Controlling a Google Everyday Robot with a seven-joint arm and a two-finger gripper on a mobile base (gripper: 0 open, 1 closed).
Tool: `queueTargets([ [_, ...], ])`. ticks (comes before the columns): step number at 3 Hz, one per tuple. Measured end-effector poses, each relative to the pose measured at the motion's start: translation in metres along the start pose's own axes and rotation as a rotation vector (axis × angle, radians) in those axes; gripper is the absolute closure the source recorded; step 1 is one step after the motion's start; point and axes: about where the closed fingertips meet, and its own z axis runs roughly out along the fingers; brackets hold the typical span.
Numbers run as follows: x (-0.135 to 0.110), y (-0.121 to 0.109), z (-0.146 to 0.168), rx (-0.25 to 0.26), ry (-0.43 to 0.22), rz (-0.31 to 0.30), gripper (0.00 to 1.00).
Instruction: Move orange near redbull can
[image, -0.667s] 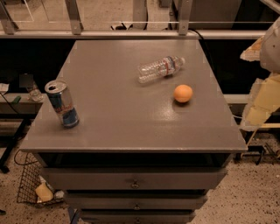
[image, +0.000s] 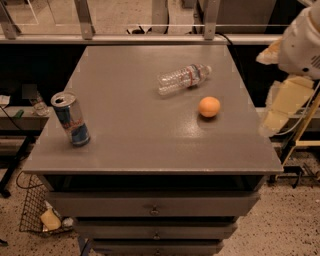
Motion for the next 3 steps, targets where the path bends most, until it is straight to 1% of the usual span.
queueTargets([
  [1, -0.025, -0.033, 0.034, -0.050, -0.074, -0.087, 0.00],
  [2, -0.043, -0.060, 0.071, -0.108, -0.119, -0.144, 0.00],
  [3, -0.051, -0.075, 0.104, -0.167, -0.129, -0.168, 0.00],
])
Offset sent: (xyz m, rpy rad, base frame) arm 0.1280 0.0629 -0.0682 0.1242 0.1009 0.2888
